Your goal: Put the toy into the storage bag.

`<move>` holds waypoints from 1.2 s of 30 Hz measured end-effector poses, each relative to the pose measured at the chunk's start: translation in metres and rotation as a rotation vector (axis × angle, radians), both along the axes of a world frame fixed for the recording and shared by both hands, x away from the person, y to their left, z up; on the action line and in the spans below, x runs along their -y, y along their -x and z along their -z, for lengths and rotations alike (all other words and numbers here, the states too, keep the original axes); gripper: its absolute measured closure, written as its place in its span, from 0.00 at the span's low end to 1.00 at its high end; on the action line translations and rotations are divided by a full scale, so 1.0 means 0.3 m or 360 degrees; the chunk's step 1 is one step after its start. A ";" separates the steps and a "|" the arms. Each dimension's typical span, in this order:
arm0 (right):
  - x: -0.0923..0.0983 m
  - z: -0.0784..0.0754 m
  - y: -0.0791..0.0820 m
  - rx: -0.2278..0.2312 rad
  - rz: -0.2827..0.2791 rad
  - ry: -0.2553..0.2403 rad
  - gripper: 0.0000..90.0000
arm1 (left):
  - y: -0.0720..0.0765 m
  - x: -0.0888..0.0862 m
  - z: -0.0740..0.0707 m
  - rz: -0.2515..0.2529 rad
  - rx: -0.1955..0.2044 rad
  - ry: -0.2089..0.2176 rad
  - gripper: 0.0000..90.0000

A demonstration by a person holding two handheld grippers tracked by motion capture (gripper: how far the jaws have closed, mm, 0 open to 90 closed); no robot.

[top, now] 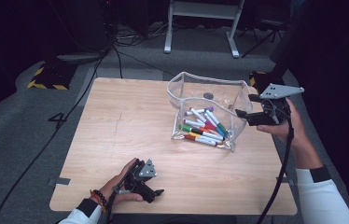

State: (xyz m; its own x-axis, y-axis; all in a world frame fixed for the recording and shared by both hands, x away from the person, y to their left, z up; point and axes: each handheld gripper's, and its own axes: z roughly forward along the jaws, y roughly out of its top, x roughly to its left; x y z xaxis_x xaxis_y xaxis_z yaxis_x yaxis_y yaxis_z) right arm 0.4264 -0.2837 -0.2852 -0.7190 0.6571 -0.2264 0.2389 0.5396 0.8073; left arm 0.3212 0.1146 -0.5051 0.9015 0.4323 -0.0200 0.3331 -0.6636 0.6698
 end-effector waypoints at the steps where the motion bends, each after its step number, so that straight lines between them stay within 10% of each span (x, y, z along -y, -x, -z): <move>1: 0.005 0.003 0.010 0.0002 0.0001 -0.0003 0.28 | 0.000 0.000 0.000 0.0000 0.0000 0.0001 0.03; 15: 0.075 0.094 0.132 -0.0007 -0.0005 0.0015 0.28 | 0.001 0.000 0.000 -0.0001 0.0001 -0.0003 0.03; 36: 0.134 0.412 0.182 -0.0203 0.0108 0.0165 0.26 | 0.001 0.000 0.000 -0.0005 0.0002 -0.0003 0.03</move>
State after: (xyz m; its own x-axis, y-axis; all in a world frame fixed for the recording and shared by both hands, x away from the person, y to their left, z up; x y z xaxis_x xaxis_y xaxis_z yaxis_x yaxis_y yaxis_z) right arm 0.3719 -0.3238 -0.4087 -0.7010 0.6829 -0.2054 0.3743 0.5976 0.7090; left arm 0.3209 0.1148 -0.5051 0.9003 0.4349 -0.0184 0.3343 -0.6638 0.6690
